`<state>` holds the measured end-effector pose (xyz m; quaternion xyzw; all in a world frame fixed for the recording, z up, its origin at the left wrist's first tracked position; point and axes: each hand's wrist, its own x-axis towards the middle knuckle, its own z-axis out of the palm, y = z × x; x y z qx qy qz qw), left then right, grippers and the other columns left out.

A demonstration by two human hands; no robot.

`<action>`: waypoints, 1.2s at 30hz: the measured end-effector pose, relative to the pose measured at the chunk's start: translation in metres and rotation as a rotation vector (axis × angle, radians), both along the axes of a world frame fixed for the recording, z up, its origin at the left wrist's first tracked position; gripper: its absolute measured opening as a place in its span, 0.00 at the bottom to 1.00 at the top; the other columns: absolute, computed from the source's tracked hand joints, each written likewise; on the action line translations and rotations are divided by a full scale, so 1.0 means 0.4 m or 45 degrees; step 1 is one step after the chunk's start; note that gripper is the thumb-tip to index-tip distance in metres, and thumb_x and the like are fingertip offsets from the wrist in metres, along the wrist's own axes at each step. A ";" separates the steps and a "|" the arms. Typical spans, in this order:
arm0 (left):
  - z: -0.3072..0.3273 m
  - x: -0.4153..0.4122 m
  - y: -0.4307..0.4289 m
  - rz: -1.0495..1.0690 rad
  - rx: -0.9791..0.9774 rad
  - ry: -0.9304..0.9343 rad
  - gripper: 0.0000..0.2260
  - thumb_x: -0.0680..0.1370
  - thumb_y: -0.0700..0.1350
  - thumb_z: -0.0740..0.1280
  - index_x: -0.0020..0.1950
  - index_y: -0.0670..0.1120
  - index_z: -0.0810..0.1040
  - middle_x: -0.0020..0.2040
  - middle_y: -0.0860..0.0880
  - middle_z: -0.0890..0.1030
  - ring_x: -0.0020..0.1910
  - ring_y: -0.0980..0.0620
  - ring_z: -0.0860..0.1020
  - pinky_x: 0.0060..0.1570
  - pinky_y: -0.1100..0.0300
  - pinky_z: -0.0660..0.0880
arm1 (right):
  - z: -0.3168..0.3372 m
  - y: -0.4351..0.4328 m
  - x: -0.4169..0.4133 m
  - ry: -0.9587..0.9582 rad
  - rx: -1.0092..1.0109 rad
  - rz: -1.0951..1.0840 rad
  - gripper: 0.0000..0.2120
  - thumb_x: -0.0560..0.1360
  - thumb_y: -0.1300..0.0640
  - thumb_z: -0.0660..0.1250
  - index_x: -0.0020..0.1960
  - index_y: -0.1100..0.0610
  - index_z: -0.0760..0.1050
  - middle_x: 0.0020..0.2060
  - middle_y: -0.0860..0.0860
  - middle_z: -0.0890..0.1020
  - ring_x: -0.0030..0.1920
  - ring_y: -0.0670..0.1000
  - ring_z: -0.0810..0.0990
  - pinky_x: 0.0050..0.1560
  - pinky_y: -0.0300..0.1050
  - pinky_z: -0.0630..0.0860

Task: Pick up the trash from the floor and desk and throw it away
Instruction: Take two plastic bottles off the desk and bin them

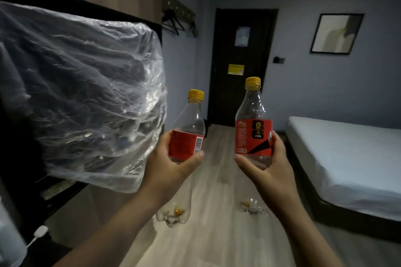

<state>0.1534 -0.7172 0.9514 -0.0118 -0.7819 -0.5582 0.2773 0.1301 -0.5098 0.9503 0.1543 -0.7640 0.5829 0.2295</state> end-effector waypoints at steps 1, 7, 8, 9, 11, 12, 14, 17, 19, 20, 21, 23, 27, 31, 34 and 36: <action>0.013 -0.006 0.023 -0.029 0.004 0.006 0.26 0.59 0.64 0.72 0.54 0.62 0.73 0.45 0.60 0.81 0.41 0.64 0.79 0.40 0.63 0.77 | 0.012 0.025 0.009 0.012 -0.001 -0.028 0.43 0.65 0.48 0.76 0.73 0.45 0.57 0.53 0.35 0.75 0.52 0.38 0.78 0.47 0.32 0.73; 0.138 -0.003 0.124 -0.268 -0.020 0.185 0.26 0.63 0.62 0.74 0.57 0.59 0.73 0.44 0.60 0.80 0.43 0.66 0.79 0.34 0.75 0.72 | 0.126 0.123 0.082 0.148 -0.061 -0.139 0.44 0.60 0.42 0.74 0.72 0.43 0.59 0.53 0.35 0.76 0.52 0.35 0.79 0.44 0.25 0.75; 0.157 0.004 0.131 -0.309 -0.011 0.216 0.26 0.62 0.63 0.72 0.57 0.58 0.73 0.44 0.59 0.80 0.43 0.66 0.78 0.35 0.76 0.72 | 0.143 0.131 0.097 0.165 -0.064 -0.143 0.43 0.61 0.42 0.74 0.72 0.41 0.59 0.54 0.36 0.77 0.53 0.37 0.79 0.45 0.27 0.76; 0.174 0.012 0.135 -0.348 -0.007 0.241 0.26 0.61 0.63 0.71 0.57 0.59 0.72 0.44 0.58 0.80 0.44 0.66 0.78 0.35 0.76 0.72 | 0.158 0.137 0.111 0.185 -0.058 -0.148 0.43 0.61 0.43 0.74 0.71 0.40 0.59 0.55 0.36 0.77 0.53 0.38 0.79 0.44 0.28 0.77; 0.204 0.026 0.132 -0.425 0.005 0.285 0.24 0.61 0.62 0.71 0.55 0.61 0.71 0.45 0.57 0.79 0.44 0.68 0.78 0.35 0.77 0.71 | 0.186 0.138 0.141 0.232 -0.031 -0.172 0.43 0.61 0.42 0.74 0.71 0.40 0.58 0.54 0.34 0.77 0.53 0.37 0.79 0.43 0.28 0.77; 0.219 0.033 0.128 -0.455 0.007 0.310 0.23 0.61 0.61 0.71 0.54 0.61 0.71 0.46 0.58 0.79 0.44 0.69 0.77 0.35 0.78 0.71 | 0.199 0.134 0.154 0.261 -0.024 -0.188 0.42 0.61 0.42 0.73 0.71 0.40 0.58 0.54 0.33 0.77 0.53 0.36 0.79 0.42 0.27 0.76; 0.249 0.042 0.111 -0.515 -0.007 0.358 0.24 0.63 0.59 0.71 0.57 0.60 0.70 0.47 0.57 0.78 0.44 0.69 0.77 0.35 0.78 0.71 | 0.223 0.119 0.175 0.314 -0.013 -0.220 0.41 0.62 0.42 0.73 0.71 0.41 0.58 0.52 0.30 0.76 0.53 0.35 0.78 0.41 0.23 0.74; 0.275 0.047 0.080 -0.590 -0.018 0.426 0.24 0.66 0.57 0.74 0.58 0.58 0.69 0.47 0.55 0.78 0.44 0.68 0.77 0.35 0.77 0.72 | 0.243 0.092 0.196 0.336 -0.038 -0.235 0.39 0.64 0.46 0.73 0.70 0.39 0.59 0.53 0.33 0.77 0.52 0.34 0.79 0.40 0.22 0.72; 0.277 0.047 0.057 -0.622 -0.010 0.443 0.23 0.66 0.56 0.72 0.58 0.57 0.70 0.46 0.54 0.78 0.44 0.68 0.77 0.35 0.78 0.72 | 0.246 0.075 0.207 0.335 -0.067 -0.251 0.38 0.64 0.47 0.74 0.70 0.39 0.60 0.55 0.37 0.78 0.52 0.35 0.79 0.39 0.23 0.72; 0.276 0.045 0.048 -0.636 -0.008 0.442 0.22 0.65 0.56 0.71 0.57 0.58 0.70 0.46 0.54 0.78 0.43 0.68 0.77 0.35 0.78 0.71 | 0.246 0.068 0.211 0.336 -0.073 -0.267 0.39 0.64 0.47 0.74 0.70 0.39 0.60 0.55 0.38 0.77 0.52 0.36 0.79 0.39 0.23 0.73; 0.275 0.042 0.041 -0.644 -0.003 0.438 0.21 0.65 0.56 0.71 0.56 0.59 0.69 0.46 0.54 0.78 0.43 0.68 0.77 0.35 0.78 0.71 | 0.245 0.062 0.214 0.337 -0.073 -0.285 0.39 0.63 0.47 0.74 0.70 0.40 0.60 0.55 0.38 0.77 0.52 0.36 0.79 0.39 0.23 0.73; 0.276 0.030 0.033 -0.650 0.014 0.445 0.20 0.66 0.56 0.73 0.53 0.61 0.69 0.46 0.55 0.77 0.43 0.69 0.77 0.35 0.78 0.71 | 0.245 0.055 0.212 0.337 -0.064 -0.313 0.40 0.63 0.46 0.73 0.71 0.42 0.59 0.55 0.39 0.77 0.51 0.36 0.79 0.39 0.24 0.73; 0.275 -0.001 0.047 -0.648 0.042 0.461 0.18 0.66 0.56 0.74 0.51 0.62 0.69 0.44 0.56 0.77 0.43 0.68 0.77 0.37 0.77 0.72 | 0.253 0.059 0.185 0.344 -0.020 -0.327 0.39 0.64 0.49 0.73 0.71 0.45 0.60 0.56 0.41 0.77 0.52 0.37 0.80 0.41 0.25 0.74; 0.270 -0.046 0.091 -0.645 0.039 0.461 0.18 0.66 0.56 0.72 0.52 0.62 0.70 0.46 0.55 0.78 0.44 0.67 0.77 0.37 0.77 0.72 | 0.255 0.088 0.136 0.349 -0.017 -0.325 0.39 0.64 0.48 0.73 0.72 0.45 0.59 0.58 0.44 0.77 0.54 0.43 0.80 0.42 0.26 0.75; 0.272 -0.090 0.149 -0.645 0.022 0.474 0.20 0.67 0.58 0.74 0.53 0.61 0.69 0.46 0.55 0.78 0.45 0.66 0.77 0.38 0.77 0.72 | 0.255 0.137 0.089 0.358 -0.046 -0.309 0.39 0.65 0.49 0.73 0.71 0.45 0.59 0.57 0.43 0.77 0.52 0.38 0.80 0.40 0.24 0.73; 0.277 -0.127 0.196 -0.645 0.012 0.486 0.19 0.67 0.57 0.74 0.53 0.61 0.70 0.46 0.54 0.78 0.45 0.65 0.77 0.38 0.76 0.73 | 0.255 0.183 0.051 0.371 -0.060 -0.291 0.39 0.65 0.50 0.73 0.71 0.45 0.59 0.57 0.41 0.76 0.53 0.35 0.79 0.40 0.24 0.73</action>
